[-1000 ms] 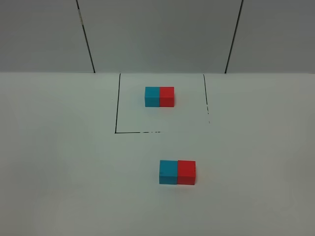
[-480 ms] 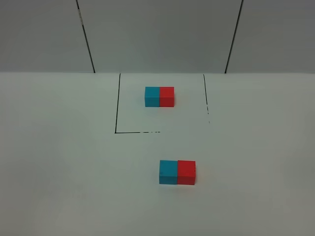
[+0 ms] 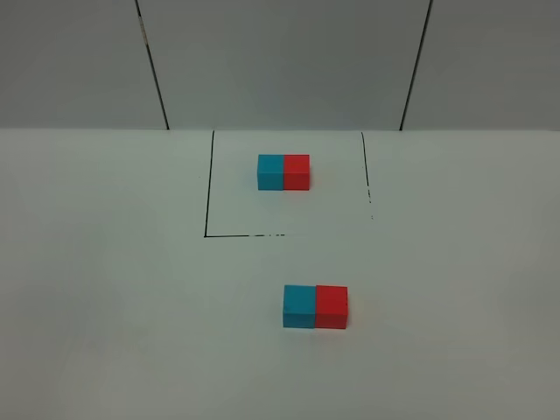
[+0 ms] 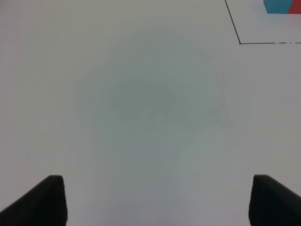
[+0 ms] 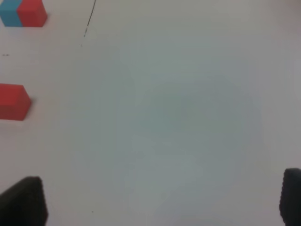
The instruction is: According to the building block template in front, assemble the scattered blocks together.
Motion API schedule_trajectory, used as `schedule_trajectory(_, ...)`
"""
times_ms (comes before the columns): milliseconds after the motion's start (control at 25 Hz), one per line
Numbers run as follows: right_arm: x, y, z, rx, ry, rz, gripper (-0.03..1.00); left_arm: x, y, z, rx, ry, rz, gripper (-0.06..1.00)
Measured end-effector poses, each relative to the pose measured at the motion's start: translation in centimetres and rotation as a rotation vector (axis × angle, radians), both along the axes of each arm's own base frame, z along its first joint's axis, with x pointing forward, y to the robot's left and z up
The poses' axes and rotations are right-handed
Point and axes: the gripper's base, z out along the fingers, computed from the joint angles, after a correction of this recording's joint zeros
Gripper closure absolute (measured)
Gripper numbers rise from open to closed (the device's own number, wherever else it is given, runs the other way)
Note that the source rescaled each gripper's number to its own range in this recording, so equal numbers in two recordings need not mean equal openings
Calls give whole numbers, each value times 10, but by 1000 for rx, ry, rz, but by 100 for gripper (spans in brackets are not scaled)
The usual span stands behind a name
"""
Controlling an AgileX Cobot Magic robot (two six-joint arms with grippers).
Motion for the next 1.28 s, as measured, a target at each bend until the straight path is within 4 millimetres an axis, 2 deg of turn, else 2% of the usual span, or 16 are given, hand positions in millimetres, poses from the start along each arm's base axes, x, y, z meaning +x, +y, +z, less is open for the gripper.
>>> schedule_trajectory(1280,0,0,0,1,-3,2,-3,0,0,0,0,0,0,16)
